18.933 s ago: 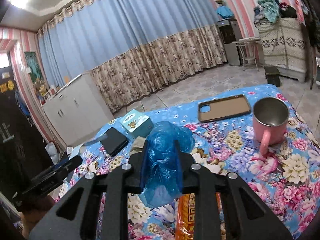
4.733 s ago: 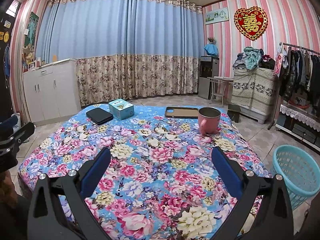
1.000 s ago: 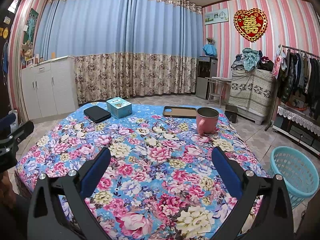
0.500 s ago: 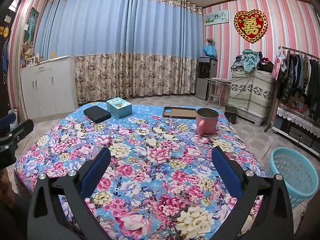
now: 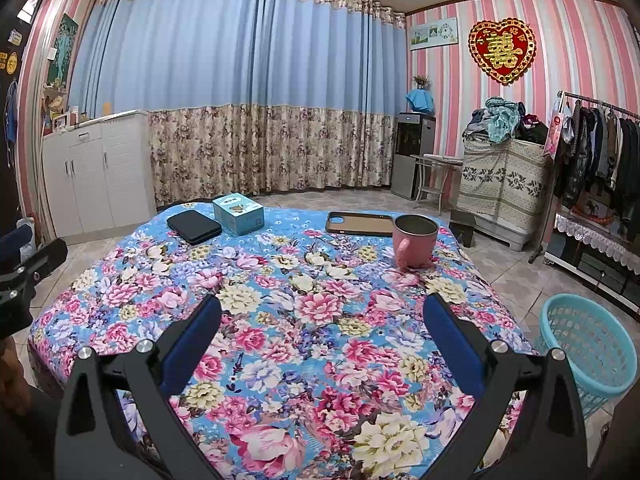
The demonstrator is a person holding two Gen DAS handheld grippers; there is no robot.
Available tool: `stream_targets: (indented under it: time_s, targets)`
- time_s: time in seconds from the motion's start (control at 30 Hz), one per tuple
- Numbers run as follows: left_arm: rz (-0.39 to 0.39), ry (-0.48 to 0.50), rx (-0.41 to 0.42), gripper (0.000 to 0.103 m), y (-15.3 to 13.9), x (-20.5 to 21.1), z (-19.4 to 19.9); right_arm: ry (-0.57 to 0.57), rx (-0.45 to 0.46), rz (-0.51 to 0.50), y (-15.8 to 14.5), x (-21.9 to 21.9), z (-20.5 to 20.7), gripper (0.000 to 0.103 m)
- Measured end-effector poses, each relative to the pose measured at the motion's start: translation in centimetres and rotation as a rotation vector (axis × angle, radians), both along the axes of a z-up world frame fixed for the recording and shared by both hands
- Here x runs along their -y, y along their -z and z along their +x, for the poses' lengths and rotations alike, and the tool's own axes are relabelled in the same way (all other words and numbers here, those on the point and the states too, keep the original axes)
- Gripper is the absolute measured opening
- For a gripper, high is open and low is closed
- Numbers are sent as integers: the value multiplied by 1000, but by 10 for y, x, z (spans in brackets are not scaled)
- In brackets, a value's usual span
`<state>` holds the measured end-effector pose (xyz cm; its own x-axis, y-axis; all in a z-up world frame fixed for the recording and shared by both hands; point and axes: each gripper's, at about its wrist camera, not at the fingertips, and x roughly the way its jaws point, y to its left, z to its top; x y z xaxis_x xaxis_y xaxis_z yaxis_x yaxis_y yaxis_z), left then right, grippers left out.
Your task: Collect trash
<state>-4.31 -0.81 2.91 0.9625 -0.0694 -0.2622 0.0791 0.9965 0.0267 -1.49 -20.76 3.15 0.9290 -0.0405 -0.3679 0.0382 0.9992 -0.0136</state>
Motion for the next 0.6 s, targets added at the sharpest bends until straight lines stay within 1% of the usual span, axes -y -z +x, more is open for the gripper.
stream_targets:
  time_s: [0.47, 0.6]
  targets:
    - [5, 0, -2, 98, 0, -1, 2, -1, -1, 4, 0, 1, 1, 98]
    - [5, -10, -23, 98, 2, -1, 7, -5, -3, -1, 1, 1, 0, 98]
